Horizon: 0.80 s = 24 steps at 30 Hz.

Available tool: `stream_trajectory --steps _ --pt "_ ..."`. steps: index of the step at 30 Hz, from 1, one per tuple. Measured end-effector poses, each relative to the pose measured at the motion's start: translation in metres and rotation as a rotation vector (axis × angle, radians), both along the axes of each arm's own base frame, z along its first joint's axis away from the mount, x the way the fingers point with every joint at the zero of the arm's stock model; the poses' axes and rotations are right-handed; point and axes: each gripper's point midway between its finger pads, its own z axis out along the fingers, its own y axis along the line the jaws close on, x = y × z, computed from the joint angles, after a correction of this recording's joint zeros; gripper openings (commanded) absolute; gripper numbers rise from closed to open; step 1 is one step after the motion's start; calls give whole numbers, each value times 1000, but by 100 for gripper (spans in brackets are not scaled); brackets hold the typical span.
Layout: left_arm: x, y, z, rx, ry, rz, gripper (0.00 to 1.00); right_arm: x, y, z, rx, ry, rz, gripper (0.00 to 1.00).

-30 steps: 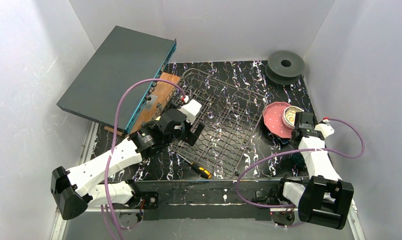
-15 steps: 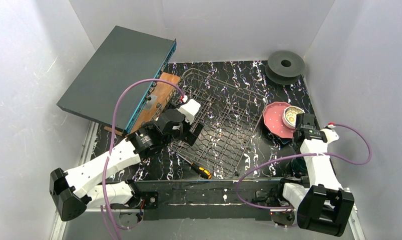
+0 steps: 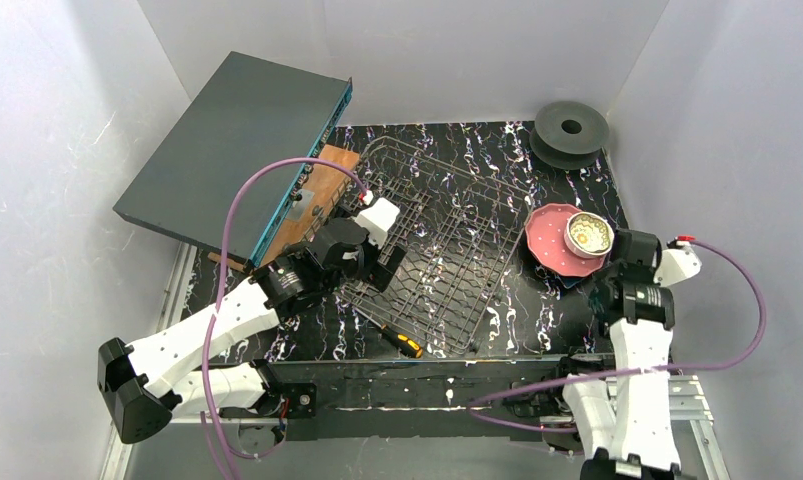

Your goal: Load the mixed dishes into the dish rack

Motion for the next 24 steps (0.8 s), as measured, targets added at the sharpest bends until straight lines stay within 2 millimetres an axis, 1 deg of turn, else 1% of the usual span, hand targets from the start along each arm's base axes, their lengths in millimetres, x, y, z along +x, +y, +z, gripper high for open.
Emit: stream_trajectory --steps 1,3,6,7,9,10,12,14,15,16,18,19,20,21,22,23,24 --pt "0 0 0 -1 1 -2 98 6 5 12 3 -60 45 1" --pt "0 0 0 -1 1 -2 98 11 13 34 7 -152 113 1" --pt "0 0 0 -1 1 -2 98 16 28 65 32 -231 204 1" --pt "0 0 0 -1 1 -2 98 21 36 75 51 -260 249 1" --pt "0 0 0 2 -1 -3 98 32 57 91 115 -314 363 1" --pt "0 0 0 4 -2 -5 98 38 71 97 164 -339 431 1" --pt "0 1 0 17 -8 -12 98 47 97 104 260 -365 544 1" --pt "0 1 0 39 -21 -26 98 53 128 110 385 -384 672 1" --pt "0 2 0 52 -31 -33 98 52 139 111 426 -387 716 1" --pt "0 3 1 66 -44 -43 98 48 156 118 482 -396 776 1" --pt "0 7 5 94 -86 -64 98 40 190 148 569 -480 902 1" --pt "-4 9 9 74 -97 -78 98 36 225 170 705 -556 1014 1" --pt "-8 8 13 37 -91 -84 98 33 243 174 776 -556 1057 1" --pt "-12 8 17 9 -89 -89 98 29 269 178 873 -540 1120 1" --pt "-25 10 34 -130 -57 -61 98 25 296 180 961 -501 1175 1" --pt "-33 14 50 -225 -53 -42 98 22 311 181 1015 -476 1203 1" --pt "-54 23 83 -453 -21 -6 98 20 336 191 1105 -486 1240 1"
